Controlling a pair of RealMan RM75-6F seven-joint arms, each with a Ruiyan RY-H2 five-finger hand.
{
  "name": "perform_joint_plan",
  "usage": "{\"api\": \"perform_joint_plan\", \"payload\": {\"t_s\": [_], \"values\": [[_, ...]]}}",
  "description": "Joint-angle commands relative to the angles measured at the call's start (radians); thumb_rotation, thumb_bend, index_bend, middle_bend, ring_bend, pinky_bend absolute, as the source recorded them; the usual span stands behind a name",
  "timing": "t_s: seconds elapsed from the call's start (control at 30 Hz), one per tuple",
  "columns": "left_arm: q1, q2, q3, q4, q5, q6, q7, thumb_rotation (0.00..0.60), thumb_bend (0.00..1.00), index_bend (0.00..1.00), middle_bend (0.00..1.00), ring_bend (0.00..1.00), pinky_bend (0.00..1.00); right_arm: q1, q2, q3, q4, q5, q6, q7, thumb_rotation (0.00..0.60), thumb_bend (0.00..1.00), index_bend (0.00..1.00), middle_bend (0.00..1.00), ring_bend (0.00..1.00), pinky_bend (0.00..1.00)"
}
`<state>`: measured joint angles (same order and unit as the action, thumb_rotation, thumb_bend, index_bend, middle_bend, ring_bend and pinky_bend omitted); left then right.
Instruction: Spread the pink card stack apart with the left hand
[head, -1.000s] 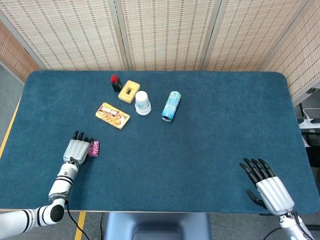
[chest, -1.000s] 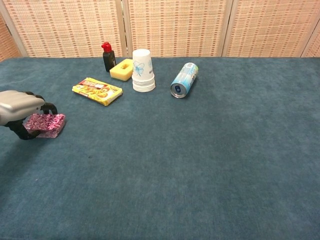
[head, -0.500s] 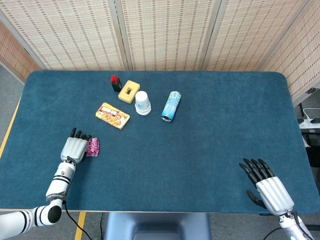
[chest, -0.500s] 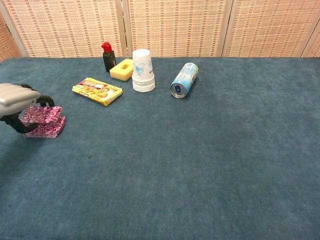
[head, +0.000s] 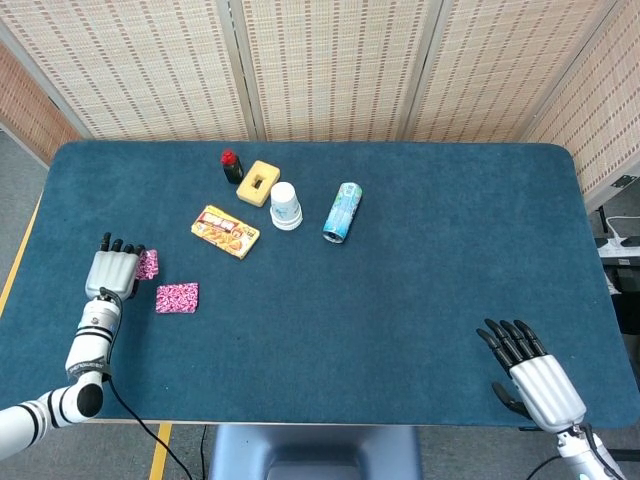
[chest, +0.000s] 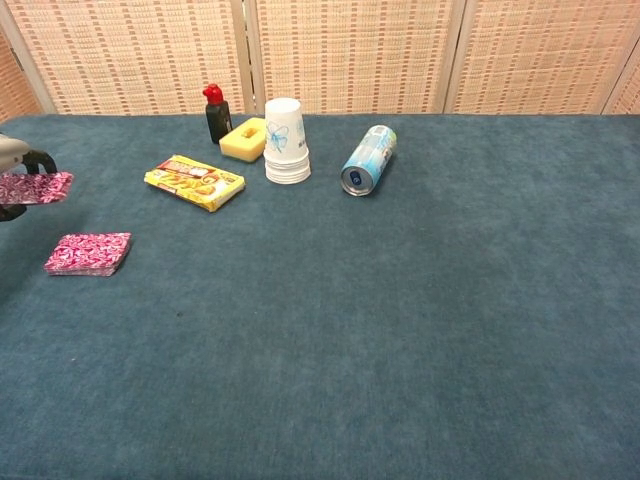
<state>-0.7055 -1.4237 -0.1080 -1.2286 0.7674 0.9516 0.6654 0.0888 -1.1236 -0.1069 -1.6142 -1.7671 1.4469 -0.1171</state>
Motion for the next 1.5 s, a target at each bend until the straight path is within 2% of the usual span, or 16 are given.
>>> {"api": "perform_joint_plan", "payload": {"t_s": [0.03,0.2,0.4,0.5,0.6,0.63,0.7,1.0,1.17,1.27,1.37,1.5], "values": [[0.003,-0.001,-0.003,0.059,-0.019,-0.043,-0.026,0.6,0.44,0.42,0.43,0.14,0.02,-0.001,-0.004,0.0,0.001,0.001,-0.002,-0.008,0.6,0.3,0.0,0.0,0.0,0.0],[0.014,-0.037,0.014,0.144,-0.015,-0.122,-0.076,0.6,0.43,0.41,0.41,0.14,0.02,0.0,-0.012,-0.002,0.0,0.002,-0.011,-0.022,0.6,0.3,0.0,0.0,0.0,0.0],[0.019,-0.084,0.024,0.22,0.023,-0.155,-0.118,0.6,0.43,0.37,0.37,0.14,0.02,0.0,-0.015,-0.003,-0.001,0.006,-0.018,-0.03,0.6,0.3,0.0,0.0,0.0,0.0],[0.022,-0.091,0.022,0.226,0.037,-0.163,-0.136,0.6,0.43,0.24,0.27,0.11,0.02,0.001,-0.016,-0.001,-0.001,0.009,-0.019,-0.029,0.6,0.3,0.0,0.0,0.0,0.0],[0.023,-0.086,0.016,0.214,0.044,-0.168,-0.149,0.6,0.44,0.05,0.14,0.06,0.03,0.002,-0.016,-0.001,0.001,0.011,-0.021,-0.029,0.6,0.3,0.0,0.0,0.0,0.0],[0.023,-0.084,0.015,0.208,0.047,-0.168,-0.151,0.6,0.44,0.01,0.09,0.04,0.03,0.002,-0.016,-0.001,0.001,0.011,-0.022,-0.029,0.6,0.3,0.0,0.0,0.0,0.0],[0.025,-0.078,0.014,0.197,0.048,-0.168,-0.152,0.6,0.45,0.0,0.03,0.01,0.03,0.003,-0.015,0.0,0.001,0.011,-0.022,-0.028,0.6,0.3,0.0,0.0,0.0,0.0],[0.035,-0.02,0.017,0.085,0.035,-0.128,-0.115,0.6,0.45,0.0,0.0,0.0,0.03,0.003,-0.012,-0.001,-0.001,0.01,-0.019,-0.024,0.6,0.3,0.0,0.0,0.0,0.0],[0.069,0.084,0.01,-0.128,0.114,-0.038,-0.164,0.6,0.46,0.0,0.02,0.0,0.03,0.005,-0.01,-0.003,-0.001,0.007,-0.02,-0.018,0.6,0.3,0.0,0.0,0.0,0.0],[0.079,0.134,0.03,-0.256,0.173,-0.022,-0.171,0.6,0.45,0.0,0.04,0.0,0.03,0.008,-0.01,-0.005,-0.001,0.003,-0.025,-0.015,0.6,0.3,0.0,0.0,0.0,0.0],[0.073,0.135,0.048,-0.312,0.172,-0.013,-0.12,0.6,0.45,0.0,0.04,0.0,0.03,0.009,-0.005,-0.009,-0.005,-0.003,-0.025,-0.009,0.6,0.3,0.0,0.0,0.0,0.0],[0.054,0.084,0.055,-0.33,0.125,0.004,-0.044,0.6,0.44,0.0,0.05,0.0,0.03,0.007,0.002,-0.014,-0.006,-0.014,-0.013,0.002,0.6,0.3,0.0,0.0,0.0,0.0]]}}
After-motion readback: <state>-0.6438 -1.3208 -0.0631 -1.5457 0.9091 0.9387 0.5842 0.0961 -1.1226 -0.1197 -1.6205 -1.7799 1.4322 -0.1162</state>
